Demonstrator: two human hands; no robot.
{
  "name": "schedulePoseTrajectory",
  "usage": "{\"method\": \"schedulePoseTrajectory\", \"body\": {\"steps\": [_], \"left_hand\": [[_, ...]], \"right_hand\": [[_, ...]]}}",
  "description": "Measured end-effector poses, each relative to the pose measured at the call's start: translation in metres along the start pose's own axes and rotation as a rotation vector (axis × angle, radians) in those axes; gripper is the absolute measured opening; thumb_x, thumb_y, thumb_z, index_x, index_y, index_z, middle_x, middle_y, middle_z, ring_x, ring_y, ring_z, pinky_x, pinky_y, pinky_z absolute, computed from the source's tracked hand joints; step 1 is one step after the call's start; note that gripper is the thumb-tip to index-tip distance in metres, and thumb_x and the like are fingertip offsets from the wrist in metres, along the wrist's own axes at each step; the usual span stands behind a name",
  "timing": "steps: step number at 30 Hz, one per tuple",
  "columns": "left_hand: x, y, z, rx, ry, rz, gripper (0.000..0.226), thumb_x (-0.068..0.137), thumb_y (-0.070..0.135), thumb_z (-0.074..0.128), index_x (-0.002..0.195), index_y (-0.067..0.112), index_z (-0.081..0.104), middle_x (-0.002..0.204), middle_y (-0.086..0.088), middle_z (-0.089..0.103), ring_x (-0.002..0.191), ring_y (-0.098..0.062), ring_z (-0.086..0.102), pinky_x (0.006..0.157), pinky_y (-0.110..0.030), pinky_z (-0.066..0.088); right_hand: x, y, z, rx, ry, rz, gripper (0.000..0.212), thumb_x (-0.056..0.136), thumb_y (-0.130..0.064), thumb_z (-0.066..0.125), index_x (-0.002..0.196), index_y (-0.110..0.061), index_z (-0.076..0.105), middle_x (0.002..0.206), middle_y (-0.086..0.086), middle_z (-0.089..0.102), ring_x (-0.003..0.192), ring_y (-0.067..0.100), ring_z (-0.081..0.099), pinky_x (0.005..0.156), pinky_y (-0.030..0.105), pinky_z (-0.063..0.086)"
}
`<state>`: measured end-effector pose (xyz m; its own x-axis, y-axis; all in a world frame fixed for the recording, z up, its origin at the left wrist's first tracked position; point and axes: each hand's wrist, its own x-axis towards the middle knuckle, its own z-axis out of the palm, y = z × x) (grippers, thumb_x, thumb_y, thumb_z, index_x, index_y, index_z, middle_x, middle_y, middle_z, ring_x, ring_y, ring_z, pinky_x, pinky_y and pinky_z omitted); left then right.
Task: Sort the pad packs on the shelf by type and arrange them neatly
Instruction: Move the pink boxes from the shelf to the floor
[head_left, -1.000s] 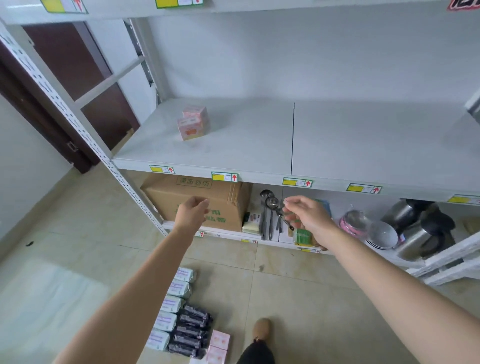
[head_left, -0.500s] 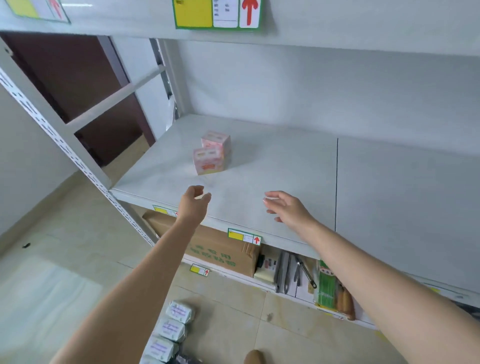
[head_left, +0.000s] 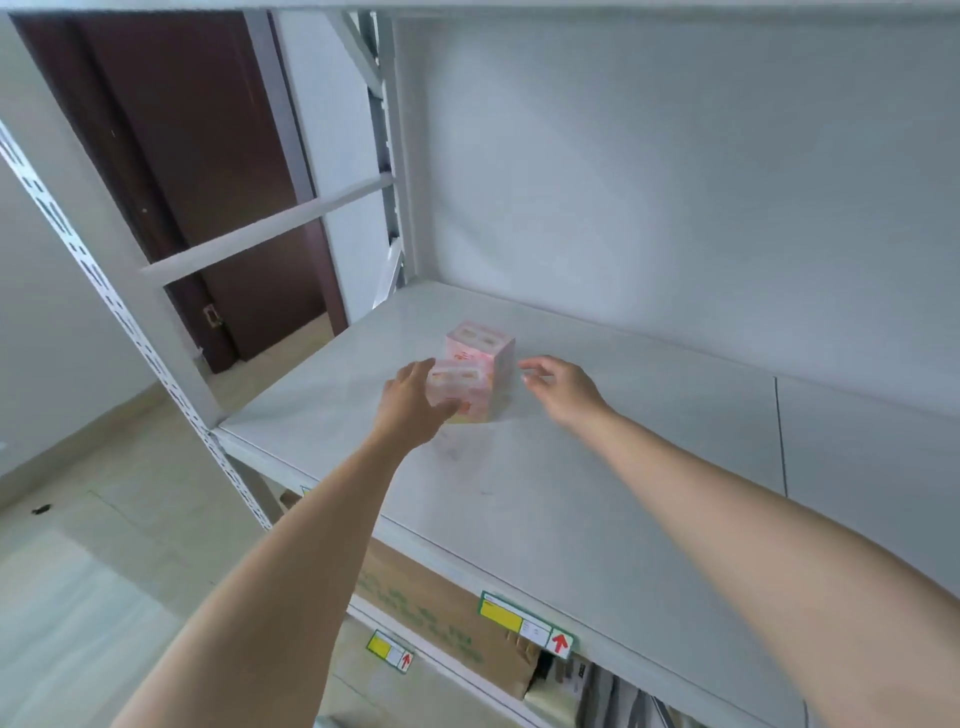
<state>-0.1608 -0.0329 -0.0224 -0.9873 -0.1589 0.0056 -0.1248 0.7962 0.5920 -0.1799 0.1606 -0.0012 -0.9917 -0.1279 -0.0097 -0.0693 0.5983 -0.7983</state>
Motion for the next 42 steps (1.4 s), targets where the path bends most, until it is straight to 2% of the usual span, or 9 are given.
{"method": "schedulePoseTrajectory", "body": {"steps": [6, 11, 15, 22, 26, 32, 36, 38, 42], "left_hand": [[0.044, -0.020, 0.020, 0.147, -0.091, 0.158, 0.078, 0.079, 0.046, 0.067, 0.145, 0.032, 0.027, 0.157, -0.003, 0.014, 0.143, -0.025, 0.014, 0.113, -0.042, 0.024], [0.056, -0.037, 0.028, -0.099, -0.097, 0.184, 0.063, 0.075, 0.022, 0.076, 0.132, 0.021, 0.049, 0.134, 0.000, 0.029, 0.114, -0.020, 0.051, 0.098, -0.026, 0.040], [0.063, -0.042, 0.021, -0.128, -0.158, 0.180, 0.056, 0.075, 0.010, 0.075, 0.126, 0.019, 0.054, 0.121, 0.004, 0.029, 0.104, -0.016, 0.045, 0.092, -0.020, 0.037], [0.057, -0.043, 0.014, -0.079, -0.175, 0.168, 0.059, 0.079, 0.010, 0.071, 0.131, 0.025, 0.049, 0.119, 0.002, 0.036, 0.101, -0.014, 0.040, 0.091, -0.017, 0.032], [0.041, -0.039, 0.016, -0.071, -0.133, 0.151, 0.060, 0.076, 0.018, 0.075, 0.129, 0.028, 0.049, 0.117, -0.001, 0.040, 0.094, -0.015, 0.043, 0.086, -0.020, 0.036], [0.004, -0.043, 0.002, -0.566, -0.144, -0.025, 0.063, 0.073, 0.005, 0.076, 0.130, 0.017, 0.050, 0.108, -0.009, 0.053, 0.096, -0.025, 0.058, 0.086, -0.032, 0.050], [-0.021, -0.038, -0.019, -0.846, -0.221, -0.083, 0.083, 0.055, 0.028, 0.082, 0.129, 0.020, 0.047, 0.117, -0.013, 0.052, 0.098, -0.026, 0.063, 0.078, -0.028, 0.056], [-0.038, -0.027, -0.032, -0.956, -0.271, -0.087, 0.087, 0.045, 0.038, 0.079, 0.124, 0.018, 0.050, 0.116, -0.012, 0.057, 0.092, -0.021, 0.066, 0.075, -0.027, 0.056], [-0.081, -0.011, -0.040, -1.066, -0.429, -0.088, 0.083, 0.054, 0.041, 0.077, 0.125, 0.009, 0.051, 0.113, -0.015, 0.066, 0.099, -0.029, 0.065, 0.094, -0.048, 0.049]], "right_hand": [[0.066, 0.013, 0.027, -0.161, -0.026, -0.089, 0.040, 0.091, -0.021, 0.054, 0.129, -0.010, 0.053, 0.141, 0.011, 0.047, 0.129, 0.023, 0.044, 0.100, 0.022, 0.032], [0.110, 0.020, 0.047, -0.188, -0.020, -0.069, 0.039, 0.090, -0.027, 0.054, 0.128, -0.018, 0.056, 0.140, 0.015, 0.044, 0.130, 0.023, 0.042, 0.102, 0.022, 0.030], [0.126, 0.023, 0.053, -0.159, -0.009, -0.101, 0.038, 0.082, -0.026, 0.067, 0.116, -0.010, 0.061, 0.125, 0.009, 0.054, 0.116, 0.024, 0.052, 0.087, 0.021, 0.034], [0.122, 0.027, 0.052, -0.205, 0.018, -0.124, 0.038, 0.076, -0.020, 0.072, 0.112, -0.016, 0.060, 0.117, 0.014, 0.052, 0.100, 0.027, 0.058, 0.085, 0.026, 0.041], [0.101, 0.030, 0.038, -0.110, 0.020, -0.059, 0.043, 0.073, -0.030, 0.076, 0.112, -0.020, 0.061, 0.098, -0.001, 0.059, 0.089, 0.017, 0.056, 0.068, 0.019, 0.038], [0.048, 0.022, 0.008, 0.082, -0.002, 0.083, 0.041, 0.071, -0.025, 0.078, 0.109, -0.020, 0.061, 0.082, -0.009, 0.056, 0.087, 0.013, 0.055, 0.064, 0.019, 0.041], [0.001, 0.027, -0.005, 0.258, 0.021, 0.200, 0.046, 0.071, -0.027, 0.078, 0.111, -0.021, 0.057, 0.086, -0.004, 0.056, 0.084, 0.015, 0.056, 0.080, 0.030, 0.049], [-0.026, 0.027, -0.017, 0.405, 0.036, 0.267, 0.046, 0.072, -0.024, 0.078, 0.113, -0.020, 0.056, 0.093, 0.004, 0.057, 0.080, 0.017, 0.058, 0.077, 0.032, 0.052], [-0.089, 0.022, -0.045, 0.620, 0.080, 0.364, 0.036, 0.077, -0.020, 0.073, 0.109, -0.019, 0.056, 0.096, 0.009, 0.059, 0.078, 0.022, 0.059, 0.064, 0.026, 0.049]]}}
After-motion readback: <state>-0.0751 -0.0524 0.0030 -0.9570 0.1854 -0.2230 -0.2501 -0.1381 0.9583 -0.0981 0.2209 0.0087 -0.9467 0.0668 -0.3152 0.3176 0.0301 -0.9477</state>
